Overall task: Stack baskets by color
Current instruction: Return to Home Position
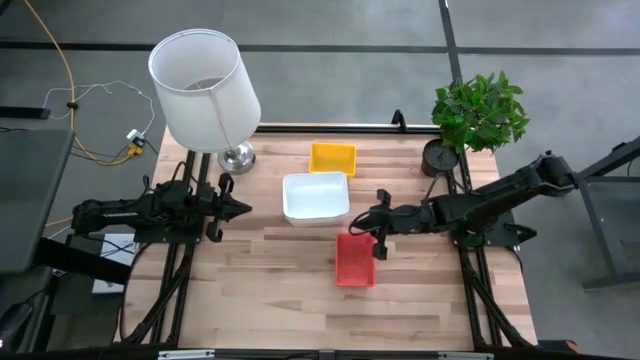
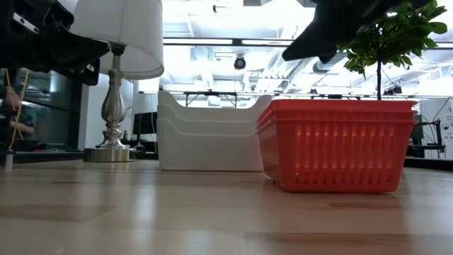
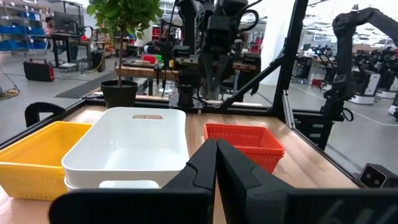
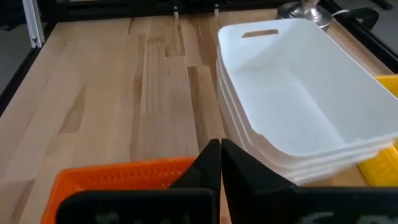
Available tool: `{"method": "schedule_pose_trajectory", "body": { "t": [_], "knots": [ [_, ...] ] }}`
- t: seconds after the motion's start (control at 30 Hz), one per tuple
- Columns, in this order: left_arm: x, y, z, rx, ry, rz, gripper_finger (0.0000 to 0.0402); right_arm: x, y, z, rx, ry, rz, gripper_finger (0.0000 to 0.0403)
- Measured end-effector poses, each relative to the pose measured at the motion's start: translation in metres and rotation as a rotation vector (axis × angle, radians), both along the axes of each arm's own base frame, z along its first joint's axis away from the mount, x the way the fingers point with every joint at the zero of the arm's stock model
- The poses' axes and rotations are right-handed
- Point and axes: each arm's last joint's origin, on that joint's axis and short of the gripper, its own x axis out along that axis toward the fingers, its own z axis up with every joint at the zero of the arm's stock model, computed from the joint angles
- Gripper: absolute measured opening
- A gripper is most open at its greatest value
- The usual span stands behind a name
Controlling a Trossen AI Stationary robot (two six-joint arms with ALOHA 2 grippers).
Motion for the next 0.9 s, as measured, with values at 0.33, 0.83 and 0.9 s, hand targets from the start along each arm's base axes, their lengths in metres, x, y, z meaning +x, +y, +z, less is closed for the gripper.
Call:
{"method": "schedule_pose_trajectory", "body": {
  "t": [0.33,0.83,0.9],
  "knots": [
    [0.000,0.000,0.000,0.000,0.000,0.001,0.0000,-0.071,-0.026,-0.019,0.072,-0.206,-0.057,0.0000],
    [0.000,0.000,0.000,0.000,0.000,0.001,0.0000,-0.137,-0.061,-0.036,0.006,-0.560,-0.189,0.0000],
    [0.000,0.000,0.000,0.000,0.000,0.002,0.0000,-0.141,-0.067,-0.039,0.010,-0.585,-0.201,0.0000]
  ]
}}
